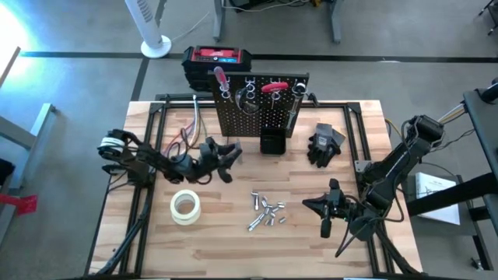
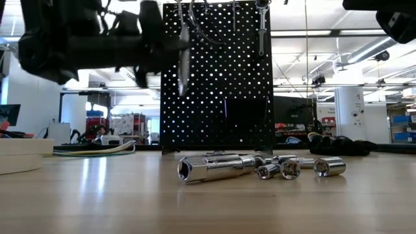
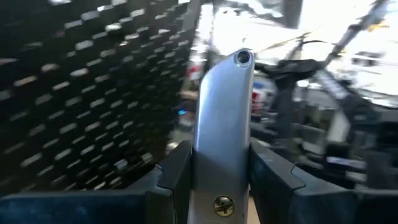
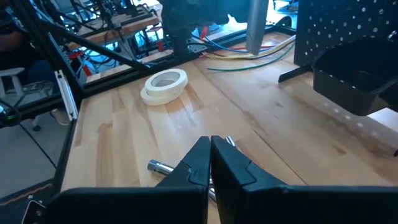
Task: Hang tools onto peg board
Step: Put the cutter into the black bin on the peg board
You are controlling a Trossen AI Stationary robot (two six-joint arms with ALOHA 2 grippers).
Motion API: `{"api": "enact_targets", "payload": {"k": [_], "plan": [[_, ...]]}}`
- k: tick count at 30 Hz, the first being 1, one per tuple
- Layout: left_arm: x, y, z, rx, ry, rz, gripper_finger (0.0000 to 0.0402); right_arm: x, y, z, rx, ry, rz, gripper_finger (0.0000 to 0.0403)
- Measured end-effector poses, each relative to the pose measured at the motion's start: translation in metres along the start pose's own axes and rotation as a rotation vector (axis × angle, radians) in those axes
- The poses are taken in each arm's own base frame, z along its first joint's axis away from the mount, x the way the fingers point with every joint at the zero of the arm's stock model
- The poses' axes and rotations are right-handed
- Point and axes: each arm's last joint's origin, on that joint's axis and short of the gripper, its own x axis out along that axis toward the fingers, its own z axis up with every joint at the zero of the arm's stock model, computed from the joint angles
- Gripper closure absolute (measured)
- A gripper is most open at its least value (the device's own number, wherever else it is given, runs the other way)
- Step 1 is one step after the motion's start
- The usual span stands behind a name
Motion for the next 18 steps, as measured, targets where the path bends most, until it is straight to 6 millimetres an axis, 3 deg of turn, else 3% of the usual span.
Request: {"api": "enact_targets", "payload": {"k": [5,11,18], "plan": [[-0.014,0.017,-0.012,-0.042,0.082,0.114,0.0287,0.000,0.000,0.000,-0.004,0.000,-0.001,0.0401],[-0.026,0.026,-0.017,-0.097,0.111,0.130,0.0287,0.000,0.000,0.000,-0.006,0.000,-0.001,0.0401],[-0.012,0.014,-0.009,-0.081,0.064,0.035,0.0287,0.000,-0.001,0.001,-0.008,-0.016,-0.017,0.0401]]}}
